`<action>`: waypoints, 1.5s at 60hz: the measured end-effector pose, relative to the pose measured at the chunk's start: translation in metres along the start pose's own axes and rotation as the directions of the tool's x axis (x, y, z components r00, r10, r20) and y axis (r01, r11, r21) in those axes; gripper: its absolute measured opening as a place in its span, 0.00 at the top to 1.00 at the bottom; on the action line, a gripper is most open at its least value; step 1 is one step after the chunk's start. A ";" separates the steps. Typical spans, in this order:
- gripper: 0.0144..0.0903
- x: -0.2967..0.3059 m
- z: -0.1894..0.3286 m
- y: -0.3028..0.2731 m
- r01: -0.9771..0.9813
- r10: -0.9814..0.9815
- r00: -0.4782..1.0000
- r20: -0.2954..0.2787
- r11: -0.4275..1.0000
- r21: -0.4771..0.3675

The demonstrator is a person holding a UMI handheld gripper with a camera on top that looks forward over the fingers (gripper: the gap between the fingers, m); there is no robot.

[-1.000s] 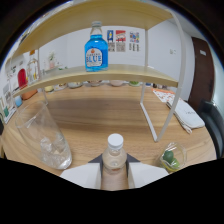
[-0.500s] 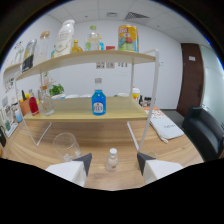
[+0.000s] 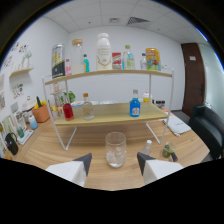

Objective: Make me a cup of Mojito.

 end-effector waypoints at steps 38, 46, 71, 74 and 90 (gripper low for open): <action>0.06 -0.209 0.022 -0.250 0.056 -0.087 0.992 0.090 0.952 0.302; 0.06 -0.216 0.057 -0.270 0.056 -0.077 0.995 0.059 0.953 0.298; 0.48 -0.208 0.104 -0.302 0.077 -0.074 0.997 -0.023 0.953 0.293; 0.49 -0.209 0.103 -0.302 0.061 -0.061 0.998 -0.007 0.955 0.292; 0.53 -0.211 0.094 -0.299 0.075 -0.090 0.995 0.043 0.957 0.279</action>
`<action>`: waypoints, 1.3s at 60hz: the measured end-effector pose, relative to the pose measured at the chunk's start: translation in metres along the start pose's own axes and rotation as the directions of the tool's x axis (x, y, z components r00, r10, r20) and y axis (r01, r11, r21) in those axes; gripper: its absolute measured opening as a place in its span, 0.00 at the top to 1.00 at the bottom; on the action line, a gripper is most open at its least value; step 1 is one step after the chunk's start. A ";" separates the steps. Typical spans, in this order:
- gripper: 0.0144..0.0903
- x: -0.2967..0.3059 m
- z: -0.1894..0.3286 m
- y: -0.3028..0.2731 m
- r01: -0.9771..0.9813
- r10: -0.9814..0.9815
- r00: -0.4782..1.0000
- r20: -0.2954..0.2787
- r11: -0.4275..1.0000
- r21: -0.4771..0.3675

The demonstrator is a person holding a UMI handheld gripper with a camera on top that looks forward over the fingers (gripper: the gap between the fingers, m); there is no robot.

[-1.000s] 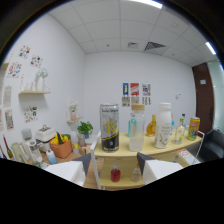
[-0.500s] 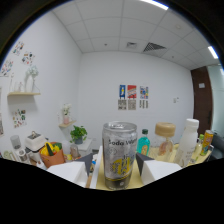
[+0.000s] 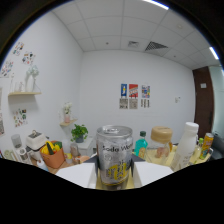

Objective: Make me a cup of Mojito.

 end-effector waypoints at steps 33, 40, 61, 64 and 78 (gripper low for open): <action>0.53 0.060 -0.108 0.111 -0.051 0.051 0.999 0.003 0.998 -0.022; 0.53 0.080 -0.106 0.176 -0.083 0.079 0.996 -0.037 0.992 -0.100; 0.53 0.096 -0.097 0.251 -0.279 0.281 0.960 -0.006 0.950 -0.140; 0.53 0.093 -0.096 0.247 -0.415 0.421 0.907 0.009 0.899 -0.141; 0.53 0.101 -0.088 0.219 -0.888 0.897 0.438 0.054 0.442 -0.126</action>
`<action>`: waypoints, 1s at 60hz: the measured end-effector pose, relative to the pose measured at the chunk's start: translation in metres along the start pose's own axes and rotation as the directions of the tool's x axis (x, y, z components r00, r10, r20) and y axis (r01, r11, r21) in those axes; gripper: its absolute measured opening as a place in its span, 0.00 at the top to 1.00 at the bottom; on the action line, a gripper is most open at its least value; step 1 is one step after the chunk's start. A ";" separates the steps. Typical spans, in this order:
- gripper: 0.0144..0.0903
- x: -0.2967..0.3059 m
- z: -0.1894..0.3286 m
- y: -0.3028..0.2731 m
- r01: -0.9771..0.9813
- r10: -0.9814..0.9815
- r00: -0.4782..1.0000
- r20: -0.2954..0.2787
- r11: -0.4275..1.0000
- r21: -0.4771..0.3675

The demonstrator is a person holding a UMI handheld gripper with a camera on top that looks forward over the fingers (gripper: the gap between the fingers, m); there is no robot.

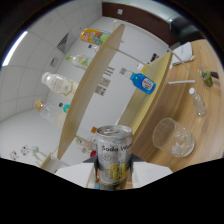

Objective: Make me a cup of Mojito.

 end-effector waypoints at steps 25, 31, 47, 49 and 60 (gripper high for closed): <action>0.53 0.002 0.006 -0.047 -0.794 0.773 0.593 0.224 0.608 0.005; 0.54 0.007 0.007 -0.049 -0.879 0.854 0.457 0.251 0.476 -0.019; 0.53 0.006 0.007 -0.052 -0.880 0.857 0.454 0.246 0.474 -0.026; 0.53 0.004 0.006 -0.052 -0.863 0.840 0.486 0.240 0.505 -0.018; 0.53 -0.033 -0.005 -0.062 -0.462 0.440 0.877 0.192 0.882 0.090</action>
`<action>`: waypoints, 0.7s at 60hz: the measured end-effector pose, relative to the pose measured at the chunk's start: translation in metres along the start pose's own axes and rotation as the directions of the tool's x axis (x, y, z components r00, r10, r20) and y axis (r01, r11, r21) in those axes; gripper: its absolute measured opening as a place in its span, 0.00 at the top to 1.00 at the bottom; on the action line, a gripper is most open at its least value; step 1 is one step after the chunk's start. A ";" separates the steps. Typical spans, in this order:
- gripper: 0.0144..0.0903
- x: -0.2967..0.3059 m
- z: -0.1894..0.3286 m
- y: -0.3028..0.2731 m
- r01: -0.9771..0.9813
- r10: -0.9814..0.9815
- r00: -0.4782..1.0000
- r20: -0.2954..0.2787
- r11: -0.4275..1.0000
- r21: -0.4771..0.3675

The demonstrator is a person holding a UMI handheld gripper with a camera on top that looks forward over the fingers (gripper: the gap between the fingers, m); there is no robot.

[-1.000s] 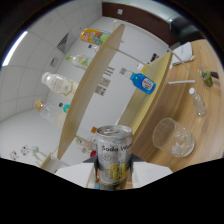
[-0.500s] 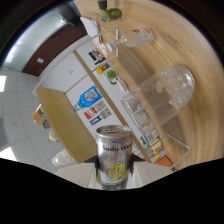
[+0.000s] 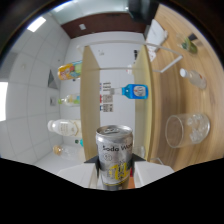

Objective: Make me a cup of Mojito.

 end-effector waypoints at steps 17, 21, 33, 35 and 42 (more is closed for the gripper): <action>0.53 -0.030 0.006 0.048 0.904 -0.905 0.426 0.001 0.426 -0.035; 0.53 -0.009 0.009 0.060 0.950 -0.951 0.308 -0.008 0.308 -0.060; 0.53 0.081 0.012 0.085 0.979 -0.996 0.089 0.002 0.087 -0.187; 0.53 0.094 0.012 0.087 0.976 -0.997 0.078 0.006 0.075 -0.206; 0.53 0.134 0.011 0.089 0.965 -0.998 0.056 0.001 0.053 -0.258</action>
